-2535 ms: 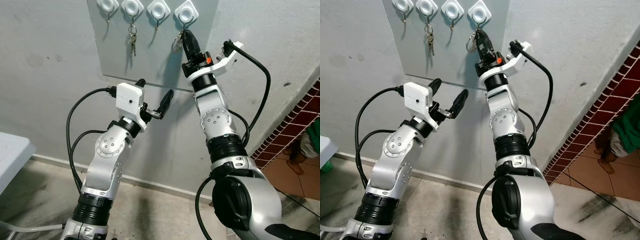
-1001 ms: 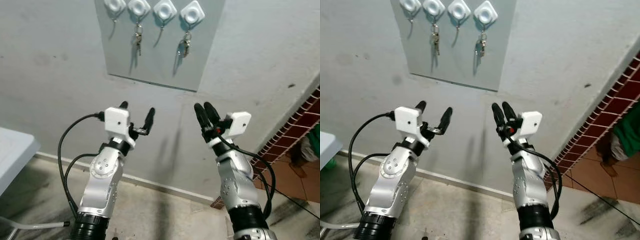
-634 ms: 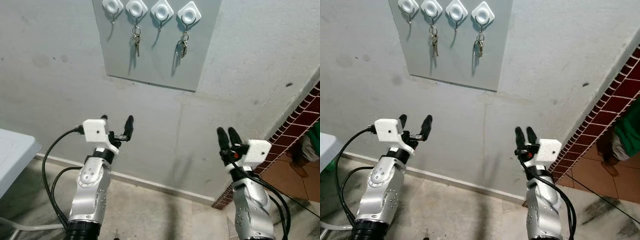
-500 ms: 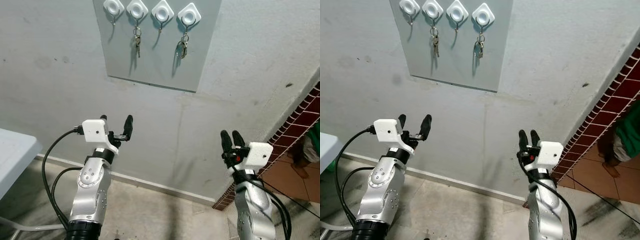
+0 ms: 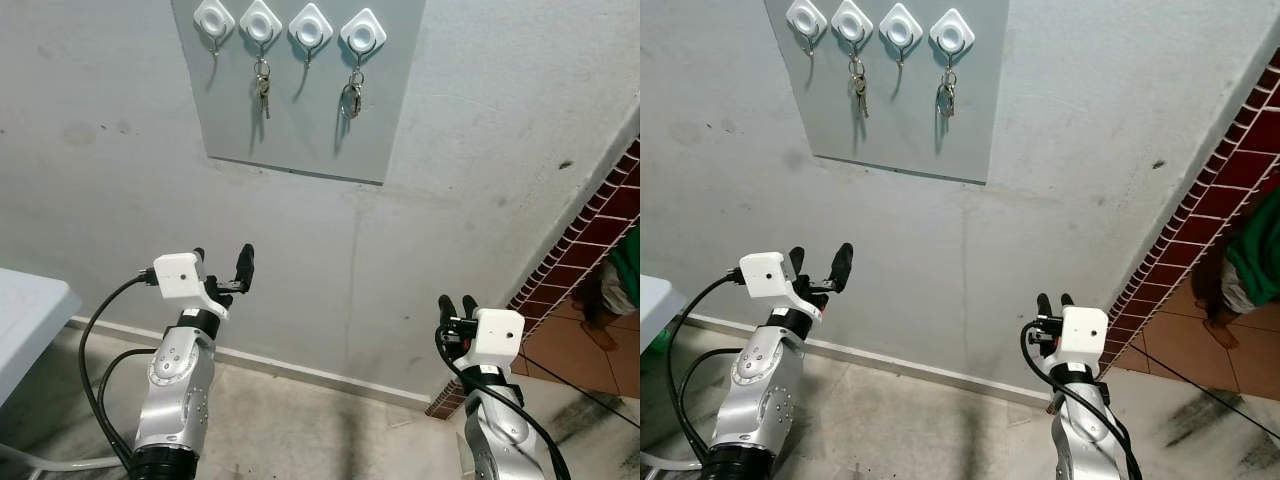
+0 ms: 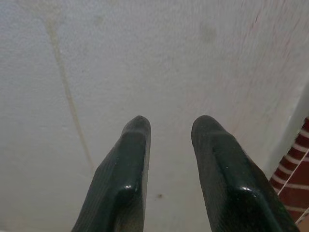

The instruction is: Hang keys on a hook

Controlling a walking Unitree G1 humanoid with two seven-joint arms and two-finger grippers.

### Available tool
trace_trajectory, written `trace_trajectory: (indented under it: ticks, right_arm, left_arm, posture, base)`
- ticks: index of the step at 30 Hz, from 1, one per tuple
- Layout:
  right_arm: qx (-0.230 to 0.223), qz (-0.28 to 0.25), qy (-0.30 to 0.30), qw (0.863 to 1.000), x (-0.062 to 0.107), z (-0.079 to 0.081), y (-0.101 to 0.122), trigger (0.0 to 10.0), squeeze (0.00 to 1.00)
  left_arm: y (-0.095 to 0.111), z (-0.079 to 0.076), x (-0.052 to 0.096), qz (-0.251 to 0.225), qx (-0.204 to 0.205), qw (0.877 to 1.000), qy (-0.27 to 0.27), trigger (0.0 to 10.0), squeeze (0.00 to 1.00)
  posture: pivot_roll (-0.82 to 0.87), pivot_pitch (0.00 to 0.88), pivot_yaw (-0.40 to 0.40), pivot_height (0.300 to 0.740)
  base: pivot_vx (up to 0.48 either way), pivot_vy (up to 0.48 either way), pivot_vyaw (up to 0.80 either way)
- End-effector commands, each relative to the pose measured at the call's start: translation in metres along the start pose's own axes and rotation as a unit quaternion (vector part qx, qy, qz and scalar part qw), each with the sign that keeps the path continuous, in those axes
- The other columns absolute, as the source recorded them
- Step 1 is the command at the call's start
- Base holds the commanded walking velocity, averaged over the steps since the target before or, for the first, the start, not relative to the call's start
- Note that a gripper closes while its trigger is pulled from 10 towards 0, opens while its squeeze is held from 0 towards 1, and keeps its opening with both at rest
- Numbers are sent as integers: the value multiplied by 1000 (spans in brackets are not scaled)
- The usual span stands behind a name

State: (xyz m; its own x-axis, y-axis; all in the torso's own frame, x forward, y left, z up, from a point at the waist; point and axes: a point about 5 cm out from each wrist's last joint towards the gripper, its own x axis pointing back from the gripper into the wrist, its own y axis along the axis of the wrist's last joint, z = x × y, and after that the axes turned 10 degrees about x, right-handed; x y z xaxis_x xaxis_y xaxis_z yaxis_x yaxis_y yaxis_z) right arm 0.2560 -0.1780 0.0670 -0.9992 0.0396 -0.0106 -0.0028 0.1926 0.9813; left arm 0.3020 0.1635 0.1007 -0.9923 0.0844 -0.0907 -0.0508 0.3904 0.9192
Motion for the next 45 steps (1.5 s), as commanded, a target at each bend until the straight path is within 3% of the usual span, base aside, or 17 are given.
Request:
trace_trajectory:
  ticks: [1, 9, 45]
  right_arm:
    - [5, -1, 2, 1000, 2, -1, 2, 10000, 0]
    - [30, 4, 19, 999, 4, 1, 0, 10000, 0]
    - [42, 7, 42, 998, -7, 4, 5, 10000, 0]
  left_arm:
    - [1, 1, 2, 1, -4, 1000, -2, 10000, 0]
    - [-6, -2, 5, 8, -4, 1000, -5, 10000, 0]
    - [0, -4, -5, -5, -9, 1000, -13, 10000, 0]
  posture:
    - [-89, 21, 36, 732]
    - [-89, 19, 33, 732]
    - [-74, 0, 9, 732]
  base:
    - [0, 0, 0]
    - [0, 0, 0]
    - [0, 0, 800]
